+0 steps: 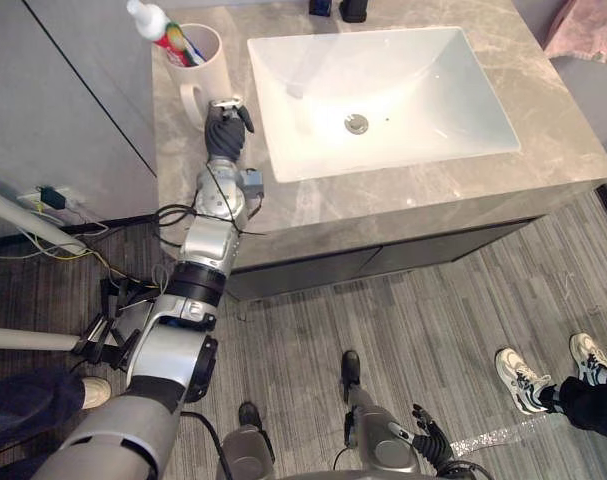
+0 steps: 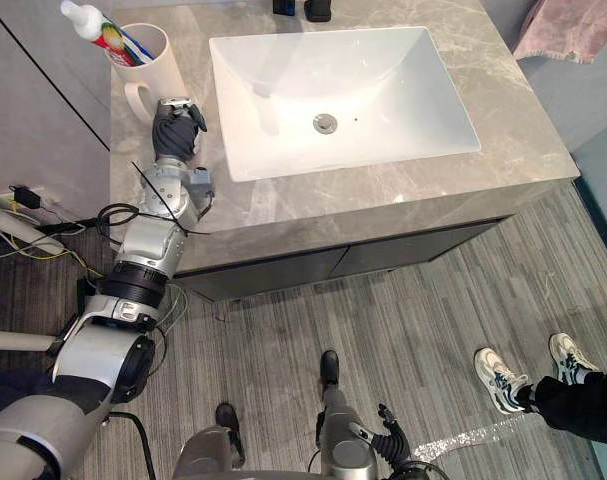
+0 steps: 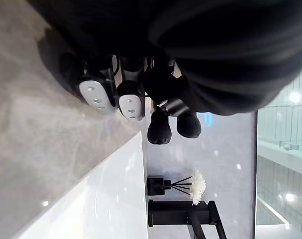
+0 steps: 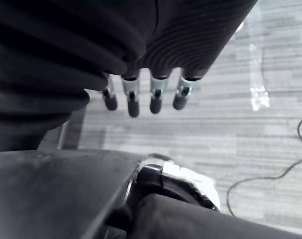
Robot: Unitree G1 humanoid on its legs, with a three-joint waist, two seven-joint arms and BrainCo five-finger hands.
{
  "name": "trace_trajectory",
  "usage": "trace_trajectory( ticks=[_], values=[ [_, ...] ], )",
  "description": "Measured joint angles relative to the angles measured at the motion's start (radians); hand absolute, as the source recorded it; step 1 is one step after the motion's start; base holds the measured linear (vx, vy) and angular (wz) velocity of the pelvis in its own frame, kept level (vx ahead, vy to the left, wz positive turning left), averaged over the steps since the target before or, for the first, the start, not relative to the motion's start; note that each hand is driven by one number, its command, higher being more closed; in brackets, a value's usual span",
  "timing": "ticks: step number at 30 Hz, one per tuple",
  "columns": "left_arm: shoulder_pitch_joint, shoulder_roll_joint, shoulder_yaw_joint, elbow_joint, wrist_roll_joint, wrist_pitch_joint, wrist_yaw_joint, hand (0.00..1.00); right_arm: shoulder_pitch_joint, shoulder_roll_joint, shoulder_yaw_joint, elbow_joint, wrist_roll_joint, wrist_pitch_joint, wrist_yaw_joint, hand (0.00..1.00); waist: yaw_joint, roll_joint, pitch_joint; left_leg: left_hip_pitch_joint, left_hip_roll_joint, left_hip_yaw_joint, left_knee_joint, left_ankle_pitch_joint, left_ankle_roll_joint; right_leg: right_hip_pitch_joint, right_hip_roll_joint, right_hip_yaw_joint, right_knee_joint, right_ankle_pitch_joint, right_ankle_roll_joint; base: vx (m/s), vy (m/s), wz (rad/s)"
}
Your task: Organize washtable
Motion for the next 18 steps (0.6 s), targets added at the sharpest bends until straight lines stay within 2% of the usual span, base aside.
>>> trace_trajectory(
  ticks=[12,18],
  values=[
    [-0.006,0.024,0.076,0.011,-0.004,0.000,-0.003,1.00,0.011,0.000,0.003,-0.020,0.001,0.000,0.000,0.00,0.002,0.001,0.001,-0.010,0.001,-0.005,0.008,0.000,0.000,-0.003,0.000,-0.003,0.000,0.002,-0.001,-0.01,-0.007,0.00],
    [0.009,0.068,0.076,0.037,-0.005,-0.001,-0.021,1.00,0.011,-0.003,0.002,-0.017,0.001,-0.001,0.000,0.00,0.003,0.008,0.005,-0.007,0.001,-0.020,0.011,0.000,0.000,0.014,-0.001,-0.023,0.000,0.000,-0.004,-0.02,-0.013,0.08]
  ],
)
